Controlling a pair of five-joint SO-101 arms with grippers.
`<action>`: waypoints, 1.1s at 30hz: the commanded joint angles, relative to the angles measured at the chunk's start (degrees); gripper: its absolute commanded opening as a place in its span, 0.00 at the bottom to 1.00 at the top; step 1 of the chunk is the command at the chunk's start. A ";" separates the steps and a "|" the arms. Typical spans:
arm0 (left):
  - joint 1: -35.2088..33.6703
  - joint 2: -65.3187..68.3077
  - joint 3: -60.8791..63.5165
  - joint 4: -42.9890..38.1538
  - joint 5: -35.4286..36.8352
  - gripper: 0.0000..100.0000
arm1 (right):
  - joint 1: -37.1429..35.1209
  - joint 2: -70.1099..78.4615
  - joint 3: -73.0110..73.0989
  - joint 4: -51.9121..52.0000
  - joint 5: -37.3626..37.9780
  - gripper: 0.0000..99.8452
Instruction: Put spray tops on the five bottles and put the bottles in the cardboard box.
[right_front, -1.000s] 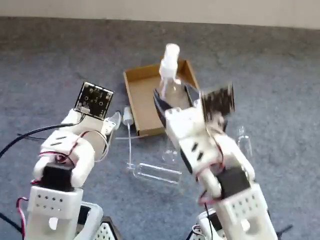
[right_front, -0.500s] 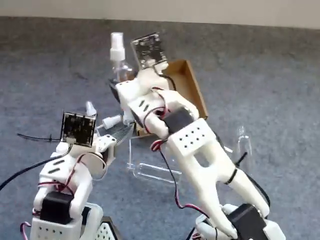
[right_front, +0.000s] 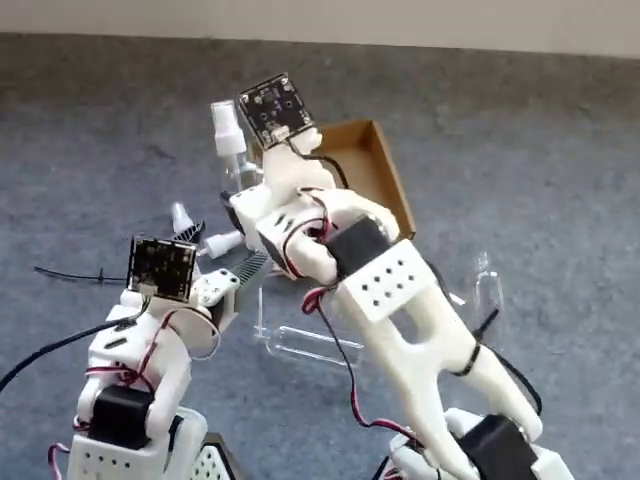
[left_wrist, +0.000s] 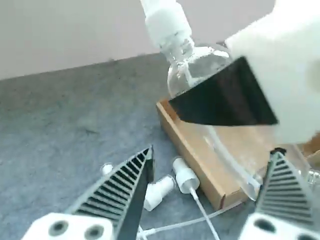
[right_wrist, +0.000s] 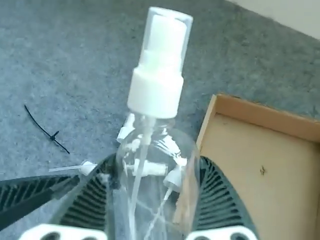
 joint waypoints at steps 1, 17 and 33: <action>0.48 0.22 0.13 -1.41 0.18 0.32 | -0.57 -5.93 -3.74 0.31 0.53 0.00; -1.27 0.22 0.13 -1.41 0.09 0.32 | -0.13 -12.35 -3.38 7.60 0.88 0.00; -9.63 -0.31 2.59 -1.85 0.09 0.32 | 9.19 1.71 -3.38 -13.76 0.97 0.00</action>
